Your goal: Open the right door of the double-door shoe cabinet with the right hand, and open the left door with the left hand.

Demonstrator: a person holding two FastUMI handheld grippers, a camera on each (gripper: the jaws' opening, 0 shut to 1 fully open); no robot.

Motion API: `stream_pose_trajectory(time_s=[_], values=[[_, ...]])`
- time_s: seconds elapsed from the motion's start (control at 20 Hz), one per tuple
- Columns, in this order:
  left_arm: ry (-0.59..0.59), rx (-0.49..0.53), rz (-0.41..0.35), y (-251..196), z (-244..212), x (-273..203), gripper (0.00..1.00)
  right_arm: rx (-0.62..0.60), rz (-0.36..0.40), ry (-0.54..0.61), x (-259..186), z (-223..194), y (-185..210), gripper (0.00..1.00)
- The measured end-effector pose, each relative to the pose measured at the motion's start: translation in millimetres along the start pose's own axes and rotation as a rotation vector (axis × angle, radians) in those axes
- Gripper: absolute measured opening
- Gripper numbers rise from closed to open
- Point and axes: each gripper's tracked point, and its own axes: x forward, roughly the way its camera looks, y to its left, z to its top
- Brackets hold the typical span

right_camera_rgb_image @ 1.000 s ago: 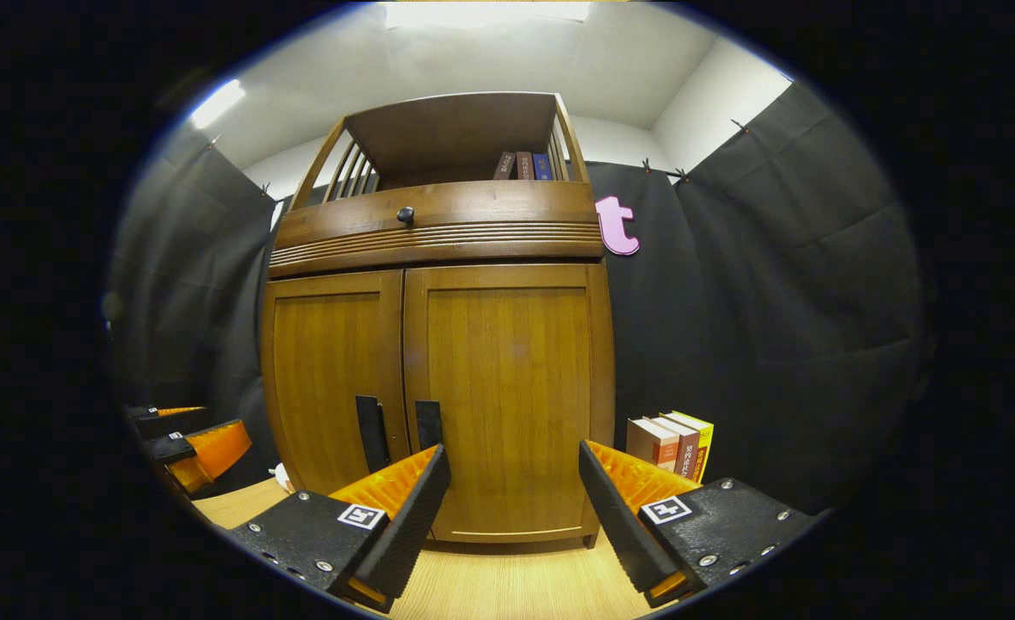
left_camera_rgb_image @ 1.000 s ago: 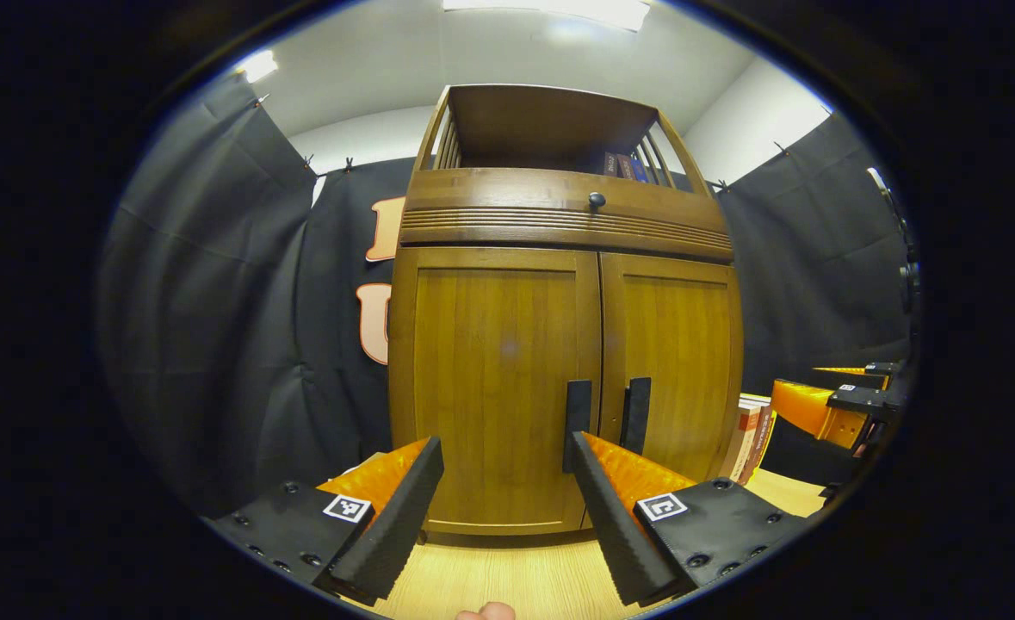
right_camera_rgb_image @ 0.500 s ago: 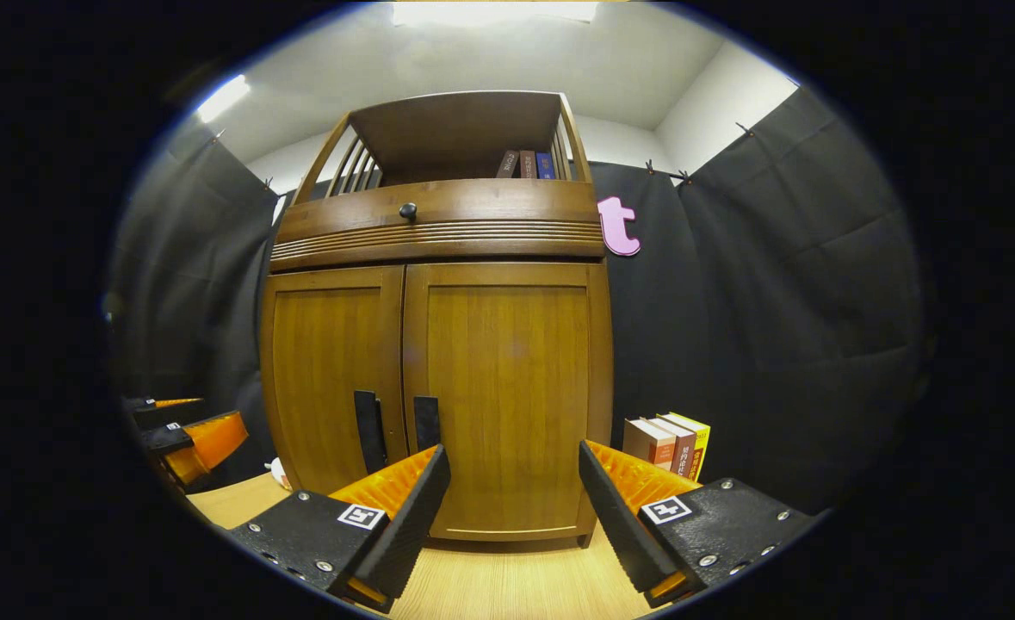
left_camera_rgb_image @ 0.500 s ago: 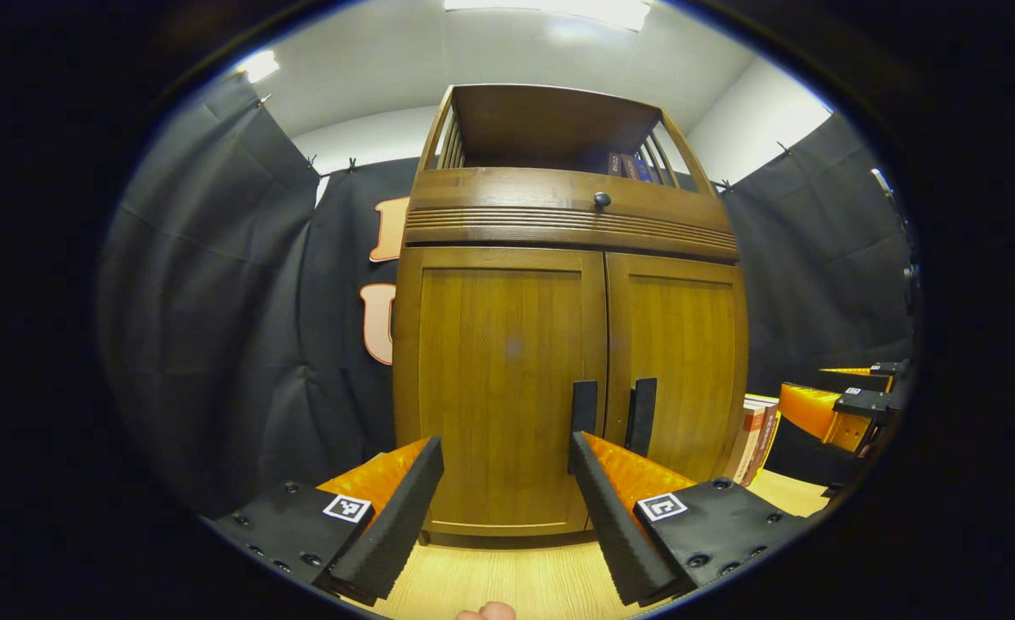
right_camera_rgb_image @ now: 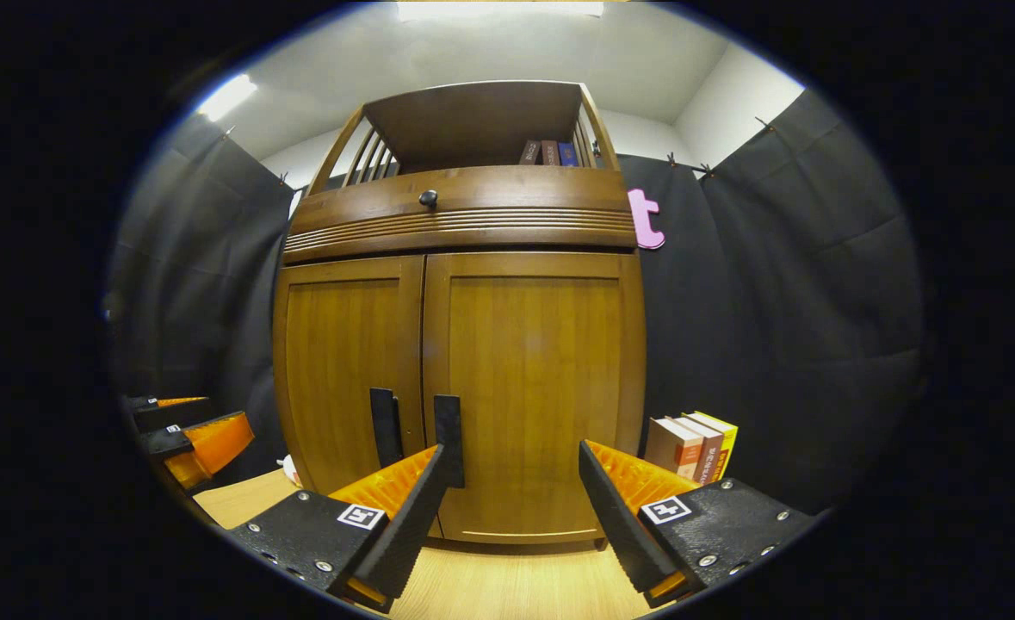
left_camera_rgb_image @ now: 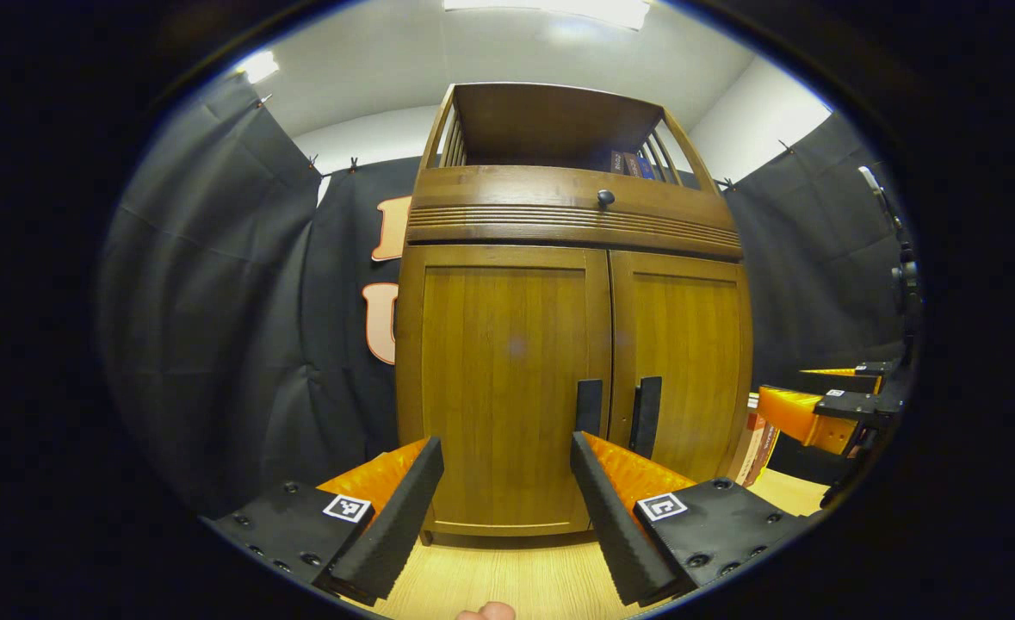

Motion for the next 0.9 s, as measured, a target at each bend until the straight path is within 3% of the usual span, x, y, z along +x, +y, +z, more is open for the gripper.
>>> stream_pose_trajectory(time_s=[0.15, 0.2, 0.4, 0.8, 0.85, 0.9], values=[[0.001, -0.006, 0.001, 0, 0, 0, 0.94, -0.006, 0.042, 0.013, 28, -8, 19, 0.97], [0.003, -0.006, 0.003, 1, 0, 0, 0.94, -0.005, 0.057, 0.020, 37, -12, 26, 0.93], [-0.004, -0.008, 0.024, 3, 3, -3, 0.96, -0.006, 0.092, 0.060, 74, -34, 47, 0.93], [-0.003, 0.015, 0.072, 14, 3, -4, 0.94, -0.005, 0.073, 0.125, 142, -70, 50, 0.93], [-0.001, 0.013, 0.075, 16, 2, -4, 0.94, 0.002, 0.073, 0.128, 144, -71, 51, 0.98], [-0.001, 0.011, 0.077, 17, 0, -2, 0.94, 0.007, 0.070, 0.128, 148, -72, 51, 0.92]])
